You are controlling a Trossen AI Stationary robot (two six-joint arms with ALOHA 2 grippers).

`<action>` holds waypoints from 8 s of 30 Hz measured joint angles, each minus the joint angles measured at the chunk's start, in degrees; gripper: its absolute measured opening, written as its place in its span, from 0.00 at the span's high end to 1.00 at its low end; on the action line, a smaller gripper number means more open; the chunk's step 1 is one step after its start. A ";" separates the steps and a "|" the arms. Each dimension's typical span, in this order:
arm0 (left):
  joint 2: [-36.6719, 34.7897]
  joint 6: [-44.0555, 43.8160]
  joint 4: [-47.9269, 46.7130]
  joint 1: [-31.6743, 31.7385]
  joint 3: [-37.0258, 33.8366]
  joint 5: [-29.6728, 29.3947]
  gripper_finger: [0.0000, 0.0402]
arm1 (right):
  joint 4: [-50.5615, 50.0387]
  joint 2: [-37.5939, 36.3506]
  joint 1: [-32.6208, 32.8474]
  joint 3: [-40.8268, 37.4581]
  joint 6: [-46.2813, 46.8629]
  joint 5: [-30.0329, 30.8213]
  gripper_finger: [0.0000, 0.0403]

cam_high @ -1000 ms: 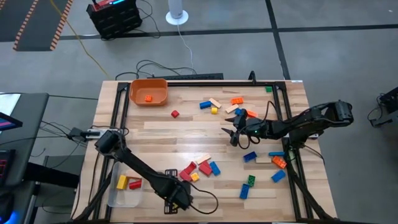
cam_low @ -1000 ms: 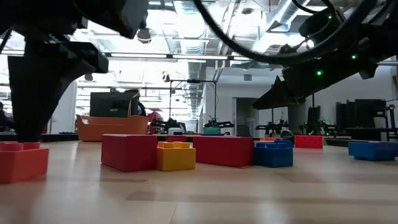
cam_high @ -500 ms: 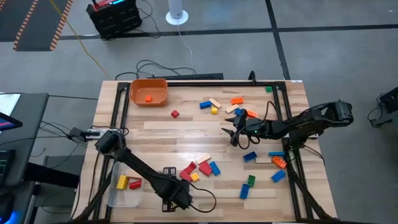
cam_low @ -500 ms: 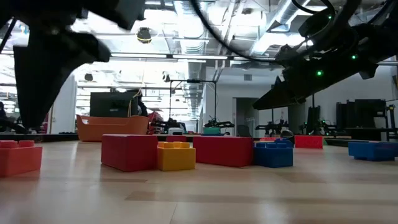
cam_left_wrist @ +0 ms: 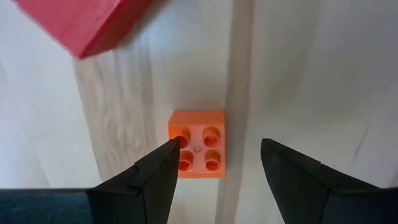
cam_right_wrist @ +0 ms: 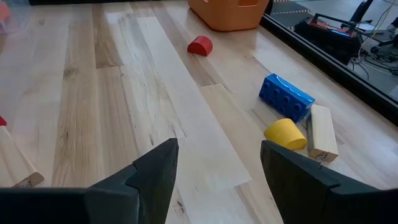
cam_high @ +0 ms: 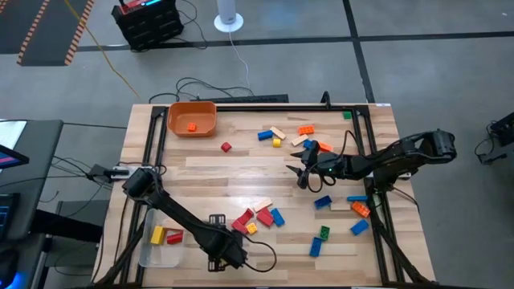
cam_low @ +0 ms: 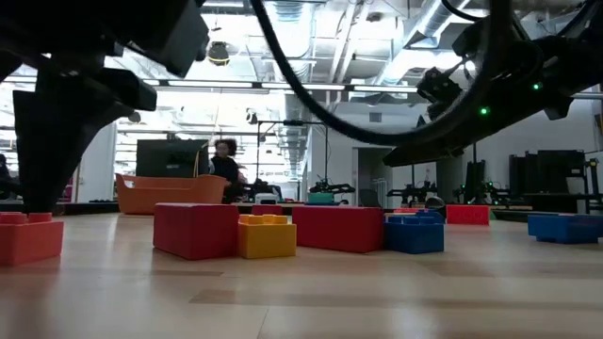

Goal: Sort blocks by size
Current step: Put the small orange game piece into the orange bin, then put the small red block into the orange bin

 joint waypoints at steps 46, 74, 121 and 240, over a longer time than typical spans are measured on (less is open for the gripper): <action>0.54 0.40 -1.40 1.87 -0.87 0.03 0.44 | 0.00 0.02 -0.01 0.00 0.00 0.00 0.36; -3.52 9.17 -11.69 7.59 -5.19 -8.15 0.66 | 0.11 0.02 -0.01 -0.02 -0.28 0.02 0.36; -16.01 48.34 2.77 81.73 -5.16 -14.73 0.52 | 3.96 0.02 2.40 -0.02 -4.59 0.02 0.36; -21.11 31.66 -2.54 77.21 -14.43 -24.60 0.58 | 4.75 0.00 3.03 0.04 -4.61 -0.37 0.36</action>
